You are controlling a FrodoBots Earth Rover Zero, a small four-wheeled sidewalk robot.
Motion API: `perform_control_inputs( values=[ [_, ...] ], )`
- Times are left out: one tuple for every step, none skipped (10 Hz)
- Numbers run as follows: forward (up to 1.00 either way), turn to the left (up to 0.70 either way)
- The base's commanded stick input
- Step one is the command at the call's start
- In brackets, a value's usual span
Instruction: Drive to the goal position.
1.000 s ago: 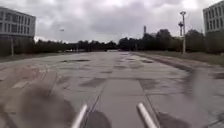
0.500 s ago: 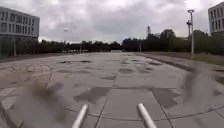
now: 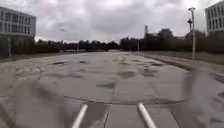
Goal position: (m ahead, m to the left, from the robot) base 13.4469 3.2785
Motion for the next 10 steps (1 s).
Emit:
perform_control_inputs(
  values=[
    [1.00,-0.27],
    [1.00,-0.27],
    [1.00,-0.27],
    [1.00,-0.27],
    [1.00,-0.09],
    [1.00,0.00],
    [1.00,0.00],
    [1.00,0.00],
    [1.00,0.00],
    [1.00,0.00]
  ],
)
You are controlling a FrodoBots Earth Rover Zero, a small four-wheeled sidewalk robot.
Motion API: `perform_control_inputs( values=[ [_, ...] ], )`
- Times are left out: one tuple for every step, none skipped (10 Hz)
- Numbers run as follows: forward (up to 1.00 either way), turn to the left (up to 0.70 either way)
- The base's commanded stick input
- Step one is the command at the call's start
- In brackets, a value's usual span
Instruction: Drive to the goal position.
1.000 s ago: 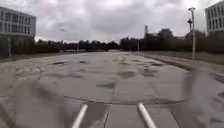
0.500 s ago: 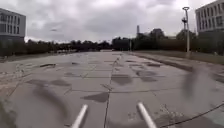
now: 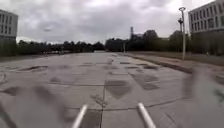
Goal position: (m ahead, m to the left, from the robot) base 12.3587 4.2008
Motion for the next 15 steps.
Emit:
perform_control_inputs(
  values=[
    [1.00,0.00],
    [1.00,0.00],
    [1.00,0.00],
    [1.00,0.00],
    [1.00,0.00],
    [1.00,0.00],
    [1.00,0.00],
    [1.00,0.00],
    [1.00,0.00],
    [1.00,0.00],
    [1.00,0.00],
    [1.00,0.00],
    [1.00,0.00],
    [1.00,0.00],
    [1.00,0.00]
  ],
)
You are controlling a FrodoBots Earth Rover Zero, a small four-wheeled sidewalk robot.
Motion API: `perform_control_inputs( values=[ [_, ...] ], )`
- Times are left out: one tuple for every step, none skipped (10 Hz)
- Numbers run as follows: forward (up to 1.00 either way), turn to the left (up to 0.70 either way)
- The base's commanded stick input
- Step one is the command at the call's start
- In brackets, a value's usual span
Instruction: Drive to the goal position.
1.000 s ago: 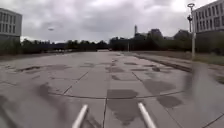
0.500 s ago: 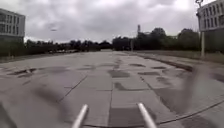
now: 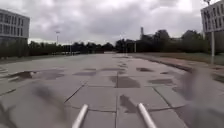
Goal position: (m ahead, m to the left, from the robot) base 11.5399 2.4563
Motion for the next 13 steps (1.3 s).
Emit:
perform_control_inputs(
  values=[
    [1.00,0.00],
    [1.00,0.00],
    [1.00,0.00],
    [1.00,0.00],
    [1.00,0.00],
    [1.00,0.00],
    [1.00,0.00],
    [1.00,0.00],
    [1.00,-0.27],
    [1.00,-0.27],
    [1.00,-0.27],
    [1.00,-0.27],
    [1.00,-0.24]
  ],
)
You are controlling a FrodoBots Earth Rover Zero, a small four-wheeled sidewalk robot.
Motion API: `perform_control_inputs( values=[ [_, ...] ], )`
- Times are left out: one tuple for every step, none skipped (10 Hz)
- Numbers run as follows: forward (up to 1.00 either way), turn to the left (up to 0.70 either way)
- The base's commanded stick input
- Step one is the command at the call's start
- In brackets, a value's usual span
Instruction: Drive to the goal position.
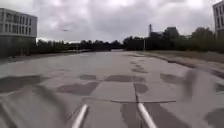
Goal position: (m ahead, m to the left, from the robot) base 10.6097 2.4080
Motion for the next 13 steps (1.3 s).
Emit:
perform_control_inputs(
  values=[
    [1.00,0.00],
    [1.00,0.00],
    [1.00,0.00],
    [1.00,0.00],
    [1.00,0.00],
    [1.00,0.00],
    [1.00,0.00],
    [1.00,0.00],
    [1.00,0.00],
    [1.00,0.00],
    [1.00,0.00],
    [1.00,0.00],
    [1.00,0.00]
  ],
)
